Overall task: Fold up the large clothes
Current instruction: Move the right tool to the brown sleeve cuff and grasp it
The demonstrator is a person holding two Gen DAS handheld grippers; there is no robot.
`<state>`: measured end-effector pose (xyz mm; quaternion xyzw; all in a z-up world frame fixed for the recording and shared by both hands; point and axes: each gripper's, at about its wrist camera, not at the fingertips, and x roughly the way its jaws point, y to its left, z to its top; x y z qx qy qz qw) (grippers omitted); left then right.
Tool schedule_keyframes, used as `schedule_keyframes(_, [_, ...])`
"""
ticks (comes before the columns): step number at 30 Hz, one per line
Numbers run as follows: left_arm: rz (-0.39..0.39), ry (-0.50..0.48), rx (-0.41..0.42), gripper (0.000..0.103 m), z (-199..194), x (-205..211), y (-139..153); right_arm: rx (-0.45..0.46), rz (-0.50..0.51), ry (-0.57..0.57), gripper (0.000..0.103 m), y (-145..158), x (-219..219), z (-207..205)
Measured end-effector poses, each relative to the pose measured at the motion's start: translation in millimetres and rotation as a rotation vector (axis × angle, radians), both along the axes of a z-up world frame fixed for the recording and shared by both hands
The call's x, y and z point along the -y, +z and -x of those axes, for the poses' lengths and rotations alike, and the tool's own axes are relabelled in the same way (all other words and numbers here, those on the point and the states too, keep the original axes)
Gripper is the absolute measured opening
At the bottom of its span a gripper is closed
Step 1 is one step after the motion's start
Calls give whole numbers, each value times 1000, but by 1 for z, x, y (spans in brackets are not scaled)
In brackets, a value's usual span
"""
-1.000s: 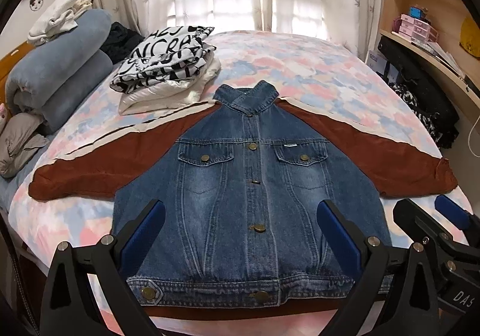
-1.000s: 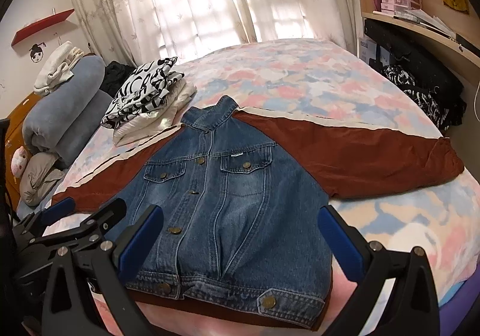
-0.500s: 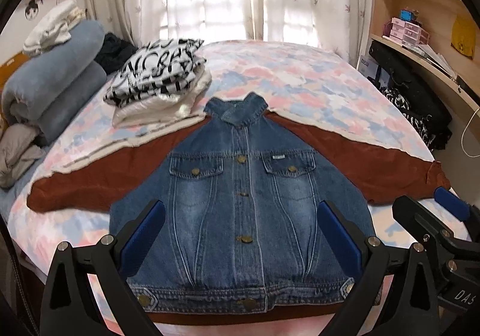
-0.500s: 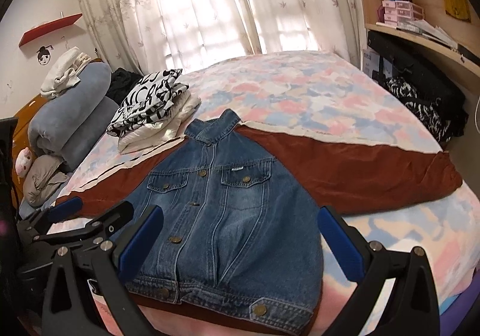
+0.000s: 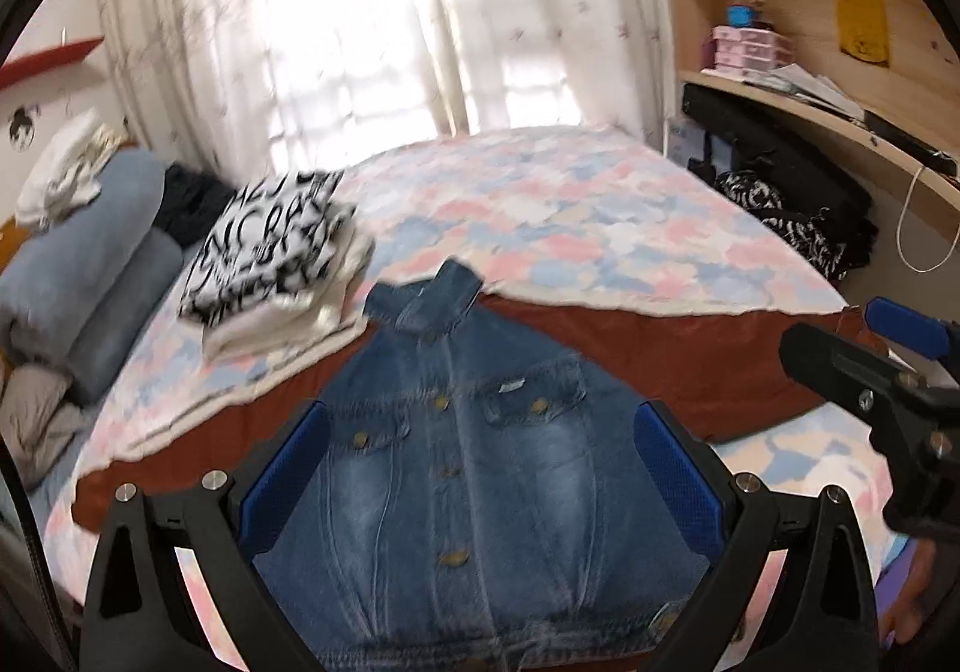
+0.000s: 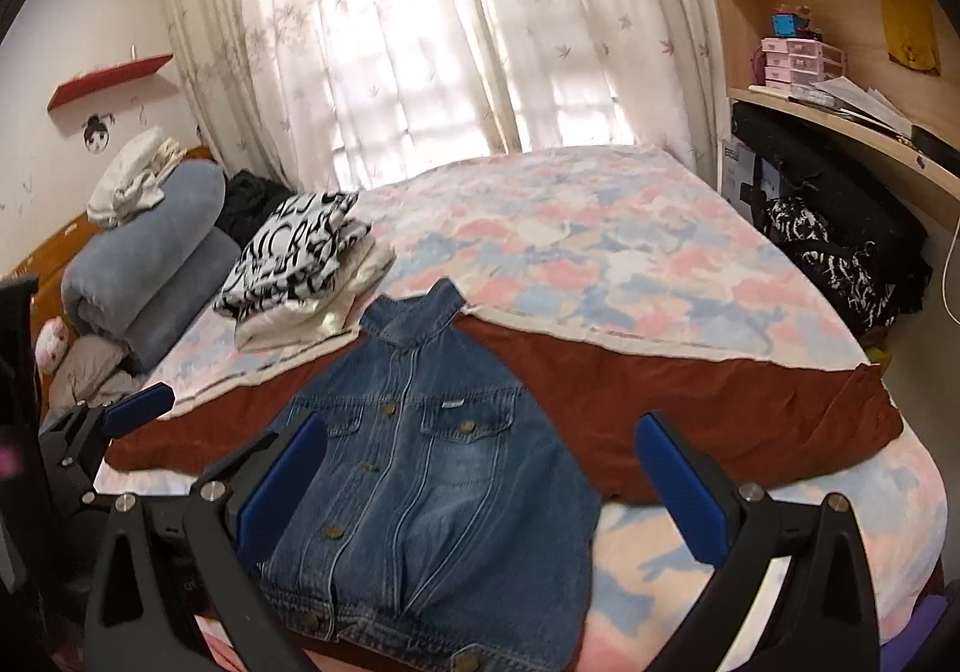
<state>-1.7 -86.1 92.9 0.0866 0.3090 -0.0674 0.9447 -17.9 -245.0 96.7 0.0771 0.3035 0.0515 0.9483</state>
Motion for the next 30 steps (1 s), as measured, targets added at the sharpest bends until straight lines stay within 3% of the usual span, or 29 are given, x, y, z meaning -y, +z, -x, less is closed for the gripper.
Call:
schedule_keyframes(7, [15,-112,48,100,-23,52,22,80,47,-91,103,26,47,0])
schedule_keyframes(11, [11,-140,87,100,-40,84,30,64,44,-137,103,36,82,-5])
schedule_keyframes(17, [-12,-179,146,100,-69,129,29,45,170,-267,103,40,124,-17])
schedule_keyframes(19, [6,-187,127,100,-82,141,26,43,171,-289,103,39,138,-20])
schedule_keyframes(23, [109,-207,53,100,-111,156,8,12,119,-352,103,22,177,-30])
schedule_keyframes(30, [120,-184,-18,100,-149,190,-47,-132,-28,-472,103,-35,249,-51])
